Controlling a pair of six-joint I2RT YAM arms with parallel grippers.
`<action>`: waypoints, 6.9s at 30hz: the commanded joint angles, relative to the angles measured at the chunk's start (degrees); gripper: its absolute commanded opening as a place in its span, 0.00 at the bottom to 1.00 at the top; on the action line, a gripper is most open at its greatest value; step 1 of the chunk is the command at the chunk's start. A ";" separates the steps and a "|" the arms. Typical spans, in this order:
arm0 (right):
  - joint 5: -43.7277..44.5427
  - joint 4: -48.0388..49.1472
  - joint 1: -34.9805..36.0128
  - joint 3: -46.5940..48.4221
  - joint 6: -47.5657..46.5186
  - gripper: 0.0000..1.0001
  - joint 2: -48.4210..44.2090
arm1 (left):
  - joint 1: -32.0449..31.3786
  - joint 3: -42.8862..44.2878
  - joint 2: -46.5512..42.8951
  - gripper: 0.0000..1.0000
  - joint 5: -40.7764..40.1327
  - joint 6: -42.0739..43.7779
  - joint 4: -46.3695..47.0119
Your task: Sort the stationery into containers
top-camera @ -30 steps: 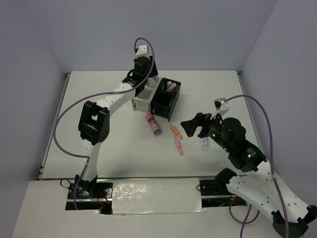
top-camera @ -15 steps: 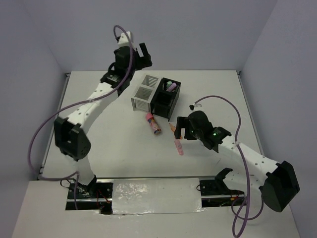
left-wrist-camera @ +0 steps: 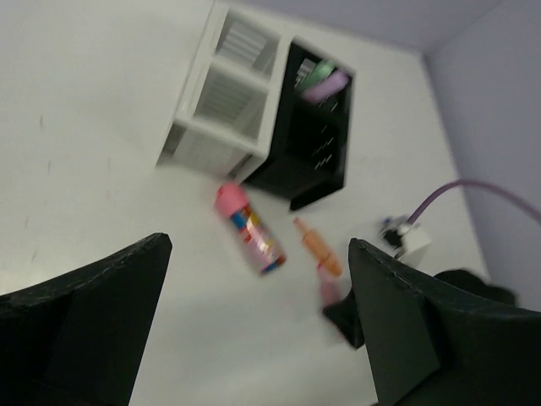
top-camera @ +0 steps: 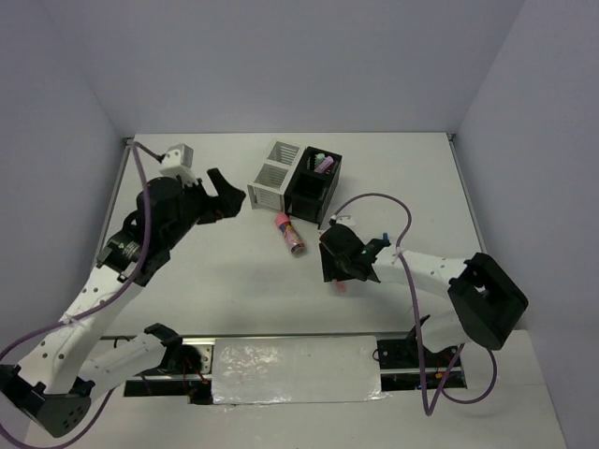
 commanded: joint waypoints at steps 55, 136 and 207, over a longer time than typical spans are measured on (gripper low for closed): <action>4.17 8.14 27.55 16.37 -0.81 0.00 -15.17 | -9.34 -15.27 -1.43 0.49 15.51 -11.43 15.07; -24.75 43.73 11.03 -1.64 29.51 0.58 -21.32 | -8.02 -31.62 -7.49 0.00 24.13 -26.64 49.17; -31.78 33.45 12.70 10.13 15.80 0.00 -16.75 | -13.03 -29.16 -12.67 0.00 10.86 -21.28 37.57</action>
